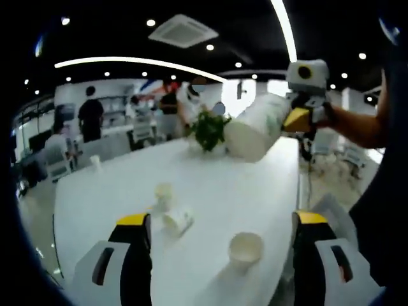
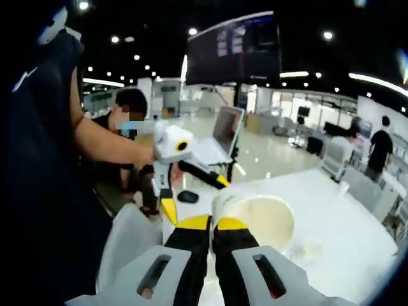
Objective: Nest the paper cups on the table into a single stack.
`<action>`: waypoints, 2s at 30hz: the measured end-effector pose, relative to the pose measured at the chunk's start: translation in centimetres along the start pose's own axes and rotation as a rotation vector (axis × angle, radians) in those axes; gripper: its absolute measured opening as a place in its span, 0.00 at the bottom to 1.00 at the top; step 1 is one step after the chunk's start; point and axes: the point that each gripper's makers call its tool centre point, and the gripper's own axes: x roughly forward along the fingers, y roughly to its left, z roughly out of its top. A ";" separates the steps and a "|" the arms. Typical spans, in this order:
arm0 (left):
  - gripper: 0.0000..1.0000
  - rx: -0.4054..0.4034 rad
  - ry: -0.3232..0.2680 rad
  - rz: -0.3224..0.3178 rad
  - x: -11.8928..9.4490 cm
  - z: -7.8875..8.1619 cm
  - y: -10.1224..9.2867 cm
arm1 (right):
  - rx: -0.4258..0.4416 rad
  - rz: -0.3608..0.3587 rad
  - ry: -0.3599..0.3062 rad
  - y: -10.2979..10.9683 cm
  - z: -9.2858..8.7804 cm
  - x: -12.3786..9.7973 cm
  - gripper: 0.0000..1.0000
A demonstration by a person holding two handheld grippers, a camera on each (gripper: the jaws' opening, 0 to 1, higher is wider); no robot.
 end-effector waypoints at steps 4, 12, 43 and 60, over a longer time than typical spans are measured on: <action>0.97 0.044 0.059 0.101 -0.9 -2.0 1.8 | -0.047 0.010 0.060 0.4 0.4 0.2 0.00; 0.98 0.018 0.066 0.168 -2.7 -3.9 0.1 | -0.186 -0.002 0.326 3.2 -2.9 -3.8 0.00; 0.98 -0.106 0.121 0.141 -2.6 -7.4 -2.6 | -0.163 0.140 0.845 5.1 -5.7 -1.4 0.00; 0.98 -0.109 0.126 0.137 -2.3 -7.5 -3.2 | -0.161 0.175 0.878 5.5 -7.7 0.2 0.00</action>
